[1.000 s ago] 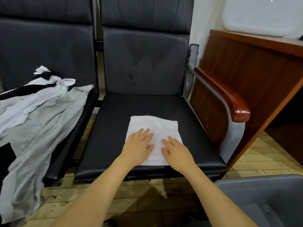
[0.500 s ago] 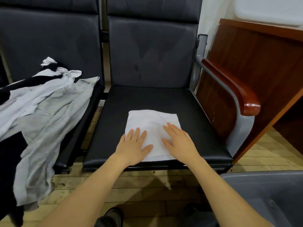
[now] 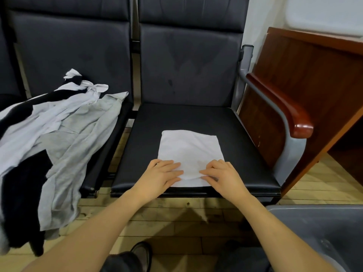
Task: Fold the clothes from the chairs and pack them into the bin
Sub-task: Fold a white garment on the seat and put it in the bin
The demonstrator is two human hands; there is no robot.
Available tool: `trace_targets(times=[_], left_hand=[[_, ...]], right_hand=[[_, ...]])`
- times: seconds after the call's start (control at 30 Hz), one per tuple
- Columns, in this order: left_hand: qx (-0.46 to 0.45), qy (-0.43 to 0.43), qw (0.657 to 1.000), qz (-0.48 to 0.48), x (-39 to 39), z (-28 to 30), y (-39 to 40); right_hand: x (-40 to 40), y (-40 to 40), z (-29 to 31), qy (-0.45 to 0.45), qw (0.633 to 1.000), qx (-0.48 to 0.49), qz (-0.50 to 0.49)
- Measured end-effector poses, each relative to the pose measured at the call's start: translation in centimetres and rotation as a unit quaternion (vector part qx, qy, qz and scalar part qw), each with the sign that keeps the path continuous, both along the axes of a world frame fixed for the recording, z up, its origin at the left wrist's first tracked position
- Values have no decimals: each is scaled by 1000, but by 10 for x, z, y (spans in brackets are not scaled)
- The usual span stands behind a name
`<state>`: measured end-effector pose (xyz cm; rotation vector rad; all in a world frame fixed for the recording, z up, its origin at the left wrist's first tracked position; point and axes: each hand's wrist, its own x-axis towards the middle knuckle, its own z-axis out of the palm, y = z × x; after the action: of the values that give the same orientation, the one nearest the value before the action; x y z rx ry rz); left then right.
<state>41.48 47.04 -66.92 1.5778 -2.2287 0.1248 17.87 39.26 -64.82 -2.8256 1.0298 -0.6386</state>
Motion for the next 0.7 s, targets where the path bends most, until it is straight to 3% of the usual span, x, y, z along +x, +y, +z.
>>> trace_targets(times=[0.07, 0.17, 0.3, 0.4, 0.47, 0.53, 0.7], left_hand=[[-34, -4, 999, -9, 1, 7, -1], [-55, -33, 998, -26, 7, 7, 2], [-12, -38, 998, -41, 10, 0, 13], [-3, 12, 1000, -15, 4, 11, 14], [-22, 60, 997, 33, -2, 19, 7], [-33, 103, 988, 114, -8, 27, -7], [115, 120, 936, 310, -14, 29, -51]], right_hand=[[1, 1, 1, -12, 997, -80, 0], [-1, 5, -2, 20, 995, -95, 39], [-5, 12, -3, 60, 996, 45, 48], [-5, 14, 6, -31, 989, 147, 7], [-3, 5, 11, -93, 978, 178, -60], [-1, -11, 10, -99, 971, 161, -143], [8, -48, 0, -41, 941, 199, -273]])
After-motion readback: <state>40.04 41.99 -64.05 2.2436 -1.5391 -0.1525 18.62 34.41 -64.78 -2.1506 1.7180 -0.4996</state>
